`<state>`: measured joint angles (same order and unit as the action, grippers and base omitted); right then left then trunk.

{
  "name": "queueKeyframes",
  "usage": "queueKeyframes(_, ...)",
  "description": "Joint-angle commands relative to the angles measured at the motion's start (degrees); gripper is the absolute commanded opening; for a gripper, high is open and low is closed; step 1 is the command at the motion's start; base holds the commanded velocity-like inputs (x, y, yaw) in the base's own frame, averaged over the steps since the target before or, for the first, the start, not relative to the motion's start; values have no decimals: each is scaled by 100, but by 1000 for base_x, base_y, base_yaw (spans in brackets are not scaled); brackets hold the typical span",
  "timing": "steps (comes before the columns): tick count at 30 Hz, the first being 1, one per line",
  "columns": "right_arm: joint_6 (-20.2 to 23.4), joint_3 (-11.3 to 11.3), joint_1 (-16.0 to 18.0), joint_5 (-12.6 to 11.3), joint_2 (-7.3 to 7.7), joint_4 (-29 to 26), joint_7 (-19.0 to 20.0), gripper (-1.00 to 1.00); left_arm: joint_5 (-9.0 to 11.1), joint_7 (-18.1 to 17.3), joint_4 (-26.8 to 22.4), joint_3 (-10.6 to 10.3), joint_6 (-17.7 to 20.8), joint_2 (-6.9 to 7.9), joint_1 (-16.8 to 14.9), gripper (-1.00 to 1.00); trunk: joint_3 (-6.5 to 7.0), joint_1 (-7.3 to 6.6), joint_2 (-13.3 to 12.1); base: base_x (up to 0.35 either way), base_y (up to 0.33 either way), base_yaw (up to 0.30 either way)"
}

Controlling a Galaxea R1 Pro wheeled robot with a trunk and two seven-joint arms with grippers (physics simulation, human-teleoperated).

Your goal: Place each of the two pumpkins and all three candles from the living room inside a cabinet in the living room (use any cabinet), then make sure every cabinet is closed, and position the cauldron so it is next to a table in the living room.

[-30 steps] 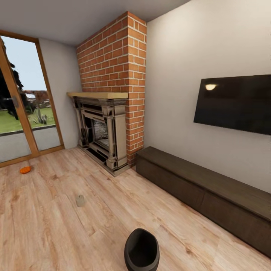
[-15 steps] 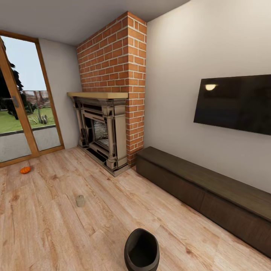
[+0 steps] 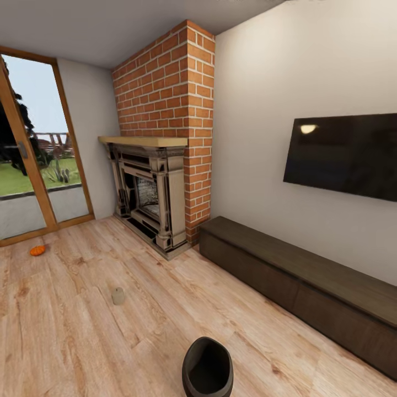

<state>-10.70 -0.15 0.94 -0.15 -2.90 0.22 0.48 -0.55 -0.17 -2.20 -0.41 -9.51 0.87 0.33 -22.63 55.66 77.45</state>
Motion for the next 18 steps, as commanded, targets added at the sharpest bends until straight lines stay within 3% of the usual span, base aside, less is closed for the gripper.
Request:
queueKeyframes(1,-24,-3,3,-4,0,5,5,100,-6,-3,-9,-4,-8,1,3,100,14,-23,-39,0,0,0)
queueKeyframes(18,-72,-3,3,-193,6,-5,-4,100,-3,-21,-9,12,-7,22,1,100,319,-396,-721,0,0,-6)
